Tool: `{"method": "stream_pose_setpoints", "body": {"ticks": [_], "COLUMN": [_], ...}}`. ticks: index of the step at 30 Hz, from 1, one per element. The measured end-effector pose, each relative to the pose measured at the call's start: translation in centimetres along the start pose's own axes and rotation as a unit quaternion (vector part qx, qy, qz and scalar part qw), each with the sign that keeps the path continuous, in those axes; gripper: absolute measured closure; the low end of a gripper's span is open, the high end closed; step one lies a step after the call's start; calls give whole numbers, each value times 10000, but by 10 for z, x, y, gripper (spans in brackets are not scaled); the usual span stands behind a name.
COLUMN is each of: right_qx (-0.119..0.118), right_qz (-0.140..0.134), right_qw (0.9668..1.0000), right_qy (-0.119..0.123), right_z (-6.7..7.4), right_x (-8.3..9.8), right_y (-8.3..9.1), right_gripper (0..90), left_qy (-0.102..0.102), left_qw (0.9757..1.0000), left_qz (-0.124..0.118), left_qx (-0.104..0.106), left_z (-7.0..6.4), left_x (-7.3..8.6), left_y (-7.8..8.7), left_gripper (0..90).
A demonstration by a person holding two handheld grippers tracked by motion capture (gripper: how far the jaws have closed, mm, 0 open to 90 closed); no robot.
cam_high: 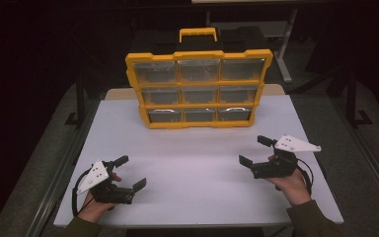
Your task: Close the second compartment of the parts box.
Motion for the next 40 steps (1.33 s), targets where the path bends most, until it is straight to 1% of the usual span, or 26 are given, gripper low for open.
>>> {"method": "stream_pose_setpoints", "body": {"ticks": [1, 3, 4, 5, 7, 9, 14, 17, 18, 20, 23, 26, 30, 40], "right_qx": [15, 37, 35, 50, 160, 173, 272, 359, 381, 444, 502, 524, 482, 416], "right_qz": [39, -14, 7, 33, -8, -35, -173, -117, -135, -163, -308, -347, -388, -322], "right_qw": [10000, 10000, 9999, 9999, 9999, 9998, 9994, 9992, 9992, 9989, 9983, 9980, 9981, 9986], "right_qy": [-36, -46, -99, -94, -38, -74, -137, -101, -64, -23, 48, 80, 40, 49], "right_z": [0, 0, 0, 0, 0, 1, -2, -5, -5, -6, -7, -7, -6, -6], "right_x": [4, 10, 14, 18, 23, 29, 35, 42, 43, 44, 43, 44, 43, 44], "right_y": [2, 4, 5, 6, 10, 13, 23, 27, 28, 31, 36, 40, 41, 39], "right_gripper": [0, 0, 0, 0, 0, 0, 0, 0, 0, 0, 0, 0, 0, 0], "left_qy": [0, -14, -18, -26, -30, -23, -32, -16, -7, 3, -10, -12, -17, -20], "left_qw": [10000, 10000, 10000, 10000, 10000, 10000, 10000, 10000, 10000, 10000, 10000, 10000, 10000, 10000], "left_qz": [2, -1, -1, -14, 0, -20, -11, -26, -24, -27, -12, -8, -33, -5], "left_qx": [-1, 0, 0, 2, 6, 5, 9, 13, 12, 6, 9, -4, 1, -1], "left_z": [0, 0, 0, 0, 0, 0, -1, 0, 0, 0, 0, 0, 0, -1], "left_x": [0, 0, 0, 0, 0, 0, -1, 0, 0, 0, 0, 0, 0, 0], "left_y": [0, 0, 0, 0, 0, 0, 0, 0, 0, 0, 1, 1, 0, 0], "left_gripper": [0, 0, 0, 0, 0, 0, 0, 0, 0, 0, 0, 0, 0, 0]}}
Point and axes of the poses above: each handheld gripper's, and its own axes: y roughly backward along the jaws, x roughly out of its underside, z roughly to its left, the point moved 7 cm from there along -y, roughly forward along the jaws, and after that the axes turned 11 degrees about -y, right-handed, at the moved point
